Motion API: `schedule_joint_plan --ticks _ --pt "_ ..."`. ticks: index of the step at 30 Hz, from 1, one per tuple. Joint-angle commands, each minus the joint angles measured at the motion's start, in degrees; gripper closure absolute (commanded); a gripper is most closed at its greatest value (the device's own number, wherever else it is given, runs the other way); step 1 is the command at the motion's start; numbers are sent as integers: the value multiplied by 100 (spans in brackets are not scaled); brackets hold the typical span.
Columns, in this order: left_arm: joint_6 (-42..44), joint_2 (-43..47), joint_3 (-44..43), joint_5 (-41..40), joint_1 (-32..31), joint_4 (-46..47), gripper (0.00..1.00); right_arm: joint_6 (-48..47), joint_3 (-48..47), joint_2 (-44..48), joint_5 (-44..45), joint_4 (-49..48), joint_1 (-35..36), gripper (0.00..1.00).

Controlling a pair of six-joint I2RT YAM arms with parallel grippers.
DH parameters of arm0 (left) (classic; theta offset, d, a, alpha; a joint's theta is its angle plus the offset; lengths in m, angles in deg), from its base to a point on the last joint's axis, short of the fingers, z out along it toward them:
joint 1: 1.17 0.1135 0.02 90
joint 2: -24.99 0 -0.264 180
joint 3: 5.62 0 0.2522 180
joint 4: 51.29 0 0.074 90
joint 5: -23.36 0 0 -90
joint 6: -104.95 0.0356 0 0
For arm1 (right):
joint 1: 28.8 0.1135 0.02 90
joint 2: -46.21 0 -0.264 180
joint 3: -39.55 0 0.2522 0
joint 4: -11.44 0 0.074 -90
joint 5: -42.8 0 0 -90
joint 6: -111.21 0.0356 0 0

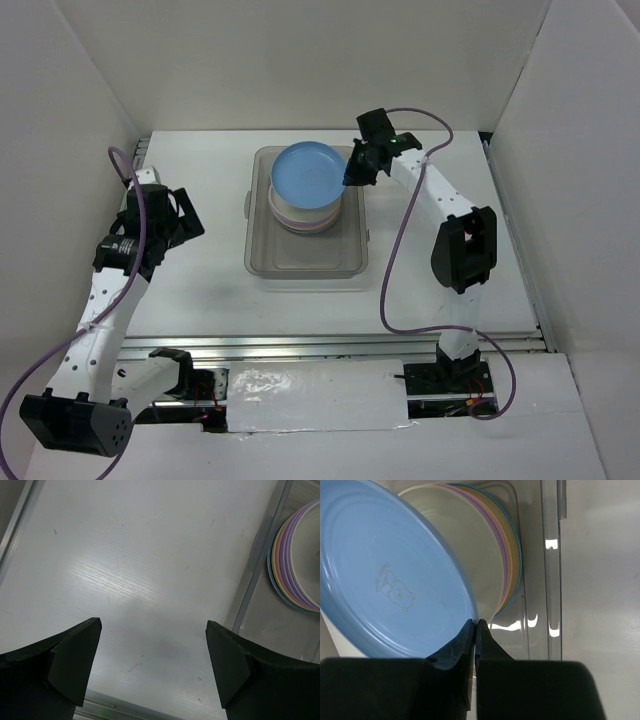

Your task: Place the plates into the plastic bin on the countertop

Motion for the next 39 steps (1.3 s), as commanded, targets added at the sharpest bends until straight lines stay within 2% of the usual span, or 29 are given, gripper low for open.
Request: schedule_joint_plan --ticks 1,3,4,5,8,14,17,18,21,22,25,29,32,39 --pt "32 19 32 20 25 193 1 136 -307 35 32 -270 100 100" --pt "23 2 32 29 25 193 1 154 -228 0 -29 -322 92 99" --pt "32 2 32 29 25 184 1 146 -202 0 -55 -349 100 94" --pt "32 -7 32 46 25 184 1 146 -175 17 -108 -375 126 60" --pt "32 -16 32 37 16 184 1 102 -122 148 -152 -506 214 0" --pt "14 2 24 -68 25 149 1 -74 -219 815 -126 -279 346 0" --pt "14 63 6 -208 16 114 1 -215 88 1719 303 -113 434 0" --pt "32 81 -12 -313 25 88 1 -310 402 2340 1053 -68 556 0" --pt "15 151 -187 -542 25 -131 1 -539 1061 3571 2427 265 1056 0" --pt "-3 186 -309 -725 16 -228 1 -531 1203 3838 3206 397 1189 0" --pt "-38 335 -625 -1060 16 -571 1 -514 1792 4963 3897 845 1602 0" --pt "-126 581 -1101 -1106 25 -1054 1 -374 2468 6473 4163 1512 1875 0" --pt "-30 932 -1435 -956 25 -1257 1 -364 2742 7212 4155 1953 1902 0" --pt "-21 1706 -1594 -833 25 -1687 1 -549 2971 8357 3724 2366 1849 0"
